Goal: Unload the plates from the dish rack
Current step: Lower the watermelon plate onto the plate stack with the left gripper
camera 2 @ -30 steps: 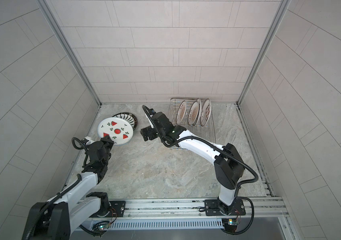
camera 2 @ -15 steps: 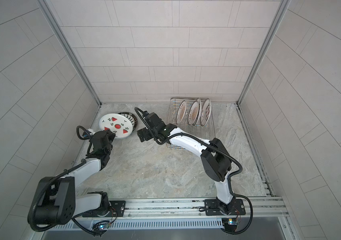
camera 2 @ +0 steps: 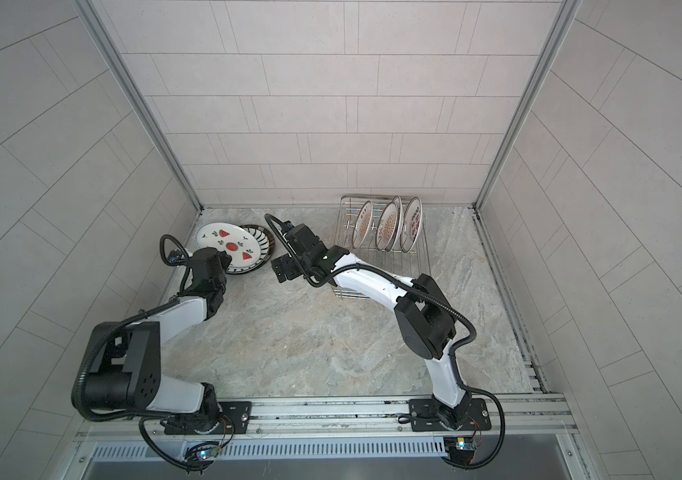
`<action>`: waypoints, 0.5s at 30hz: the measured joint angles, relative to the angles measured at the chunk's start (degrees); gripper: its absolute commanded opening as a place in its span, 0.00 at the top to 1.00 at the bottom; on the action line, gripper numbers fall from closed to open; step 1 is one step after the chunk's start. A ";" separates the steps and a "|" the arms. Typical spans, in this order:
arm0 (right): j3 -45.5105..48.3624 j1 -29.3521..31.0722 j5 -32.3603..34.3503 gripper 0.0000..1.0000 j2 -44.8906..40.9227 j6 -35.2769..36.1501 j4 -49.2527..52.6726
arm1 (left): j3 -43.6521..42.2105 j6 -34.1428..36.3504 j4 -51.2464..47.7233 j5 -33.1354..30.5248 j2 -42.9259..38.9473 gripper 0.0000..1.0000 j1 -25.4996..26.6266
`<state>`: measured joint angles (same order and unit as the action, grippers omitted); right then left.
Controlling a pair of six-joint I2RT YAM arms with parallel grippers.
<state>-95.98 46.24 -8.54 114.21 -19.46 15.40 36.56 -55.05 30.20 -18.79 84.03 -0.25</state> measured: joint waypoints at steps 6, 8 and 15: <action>0.00 0.00 0.33 0.07 0.24 0.20 0.92 | 0.87 0.55 -0.15 0.00 3.28 1.00 -0.02; 0.00 0.00 0.59 0.07 0.24 0.24 1.14 | 0.90 0.31 -0.07 0.07 4.09 1.00 -0.13; 0.00 0.00 1.31 0.07 0.24 0.57 1.57 | 2.93 -0.04 0.37 1.01 6.93 1.00 -0.39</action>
<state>-95.98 46.24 -7.22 114.45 -18.90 16.97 39.48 -55.09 30.57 -17.78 90.96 -0.64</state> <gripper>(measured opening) 0.931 0.151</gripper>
